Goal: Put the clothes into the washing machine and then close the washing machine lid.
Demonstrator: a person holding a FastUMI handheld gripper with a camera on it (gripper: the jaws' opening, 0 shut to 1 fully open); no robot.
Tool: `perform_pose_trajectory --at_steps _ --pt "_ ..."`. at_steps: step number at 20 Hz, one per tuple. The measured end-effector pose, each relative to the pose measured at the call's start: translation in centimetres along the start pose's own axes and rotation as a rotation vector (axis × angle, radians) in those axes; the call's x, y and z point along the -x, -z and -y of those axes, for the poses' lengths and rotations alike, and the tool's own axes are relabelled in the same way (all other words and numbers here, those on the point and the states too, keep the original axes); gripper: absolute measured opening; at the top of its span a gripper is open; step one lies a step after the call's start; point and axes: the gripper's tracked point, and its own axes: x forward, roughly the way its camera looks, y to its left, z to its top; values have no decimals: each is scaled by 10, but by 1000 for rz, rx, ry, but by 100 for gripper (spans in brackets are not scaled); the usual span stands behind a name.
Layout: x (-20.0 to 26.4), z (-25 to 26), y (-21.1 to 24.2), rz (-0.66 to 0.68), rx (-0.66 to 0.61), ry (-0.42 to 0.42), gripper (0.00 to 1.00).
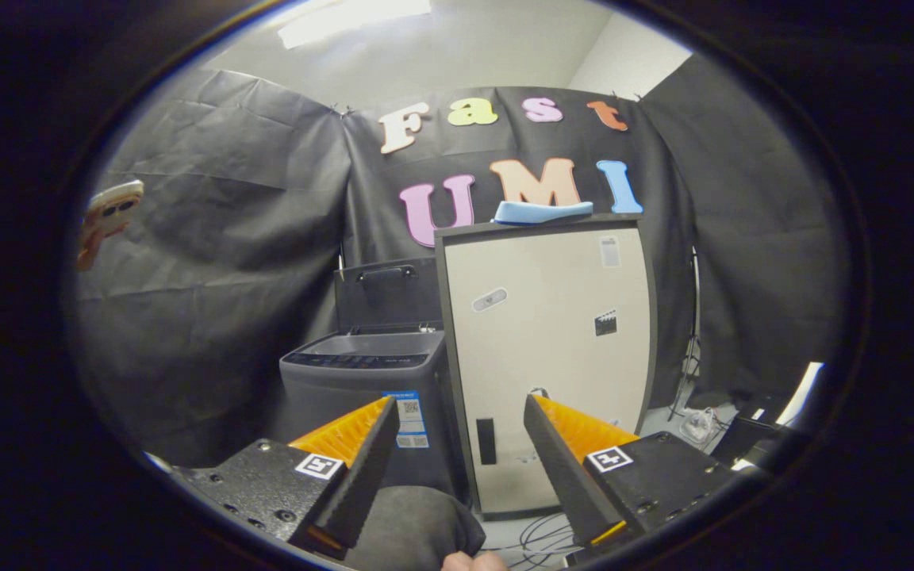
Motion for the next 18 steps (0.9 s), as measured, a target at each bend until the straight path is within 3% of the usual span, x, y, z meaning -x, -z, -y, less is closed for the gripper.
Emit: perform_pose_trajectory --at_steps 18 --pt "-47 10 -37 -4 -56 31 96"
